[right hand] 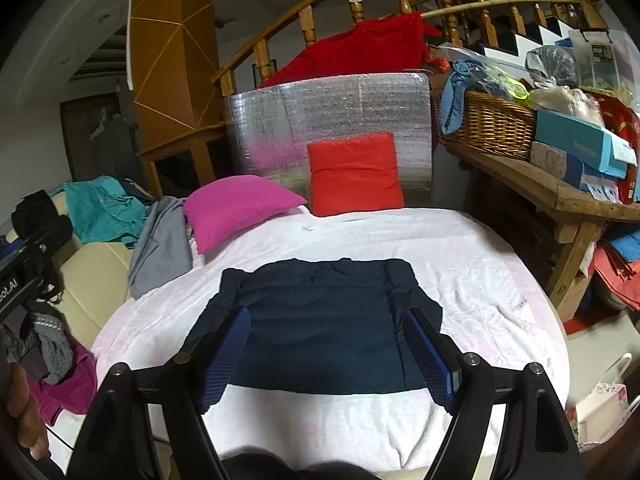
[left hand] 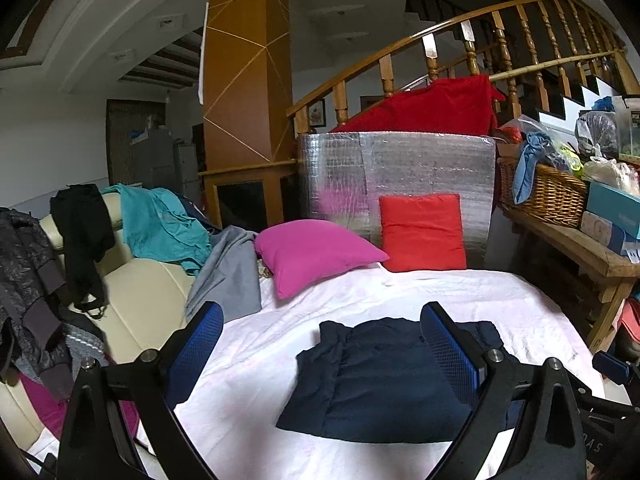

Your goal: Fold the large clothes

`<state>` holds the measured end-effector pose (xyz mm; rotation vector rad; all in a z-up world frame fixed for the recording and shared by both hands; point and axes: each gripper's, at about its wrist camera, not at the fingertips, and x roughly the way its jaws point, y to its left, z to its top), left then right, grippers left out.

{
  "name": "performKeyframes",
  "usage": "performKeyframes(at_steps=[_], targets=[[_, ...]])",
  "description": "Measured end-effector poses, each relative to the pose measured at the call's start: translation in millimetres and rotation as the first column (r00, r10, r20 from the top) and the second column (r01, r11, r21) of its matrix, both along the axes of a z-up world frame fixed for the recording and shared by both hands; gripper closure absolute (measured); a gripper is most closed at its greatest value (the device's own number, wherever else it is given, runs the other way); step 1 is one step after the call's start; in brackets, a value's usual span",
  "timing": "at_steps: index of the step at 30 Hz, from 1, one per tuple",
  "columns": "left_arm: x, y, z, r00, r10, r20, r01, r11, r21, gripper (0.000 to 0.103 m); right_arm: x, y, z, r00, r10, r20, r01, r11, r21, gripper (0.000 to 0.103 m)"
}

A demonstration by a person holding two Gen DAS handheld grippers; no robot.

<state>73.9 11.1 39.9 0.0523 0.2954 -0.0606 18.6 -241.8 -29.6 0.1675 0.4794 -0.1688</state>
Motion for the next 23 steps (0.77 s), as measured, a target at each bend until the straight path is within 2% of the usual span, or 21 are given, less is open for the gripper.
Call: performKeyframes(at_steps=[9,18,23], targets=[[19,-4,-16,0.999,-0.013,-0.038,0.012,1.0,-0.003,0.004,16,-8,-13,0.999,-0.028,-0.032,0.028,1.0,0.004,0.021],[10,-5,-25,0.998,-0.04,-0.058,0.04,0.999,-0.005,0.004,4,-5,-20,0.999,-0.04,-0.036,0.04,0.999,-0.007,0.021],[22,5,-33,0.998,-0.034,-0.057,0.032,0.999,-0.028,0.004,9,-7,-21,0.998,-0.045,-0.036,0.045,0.999,-0.006,0.021]])
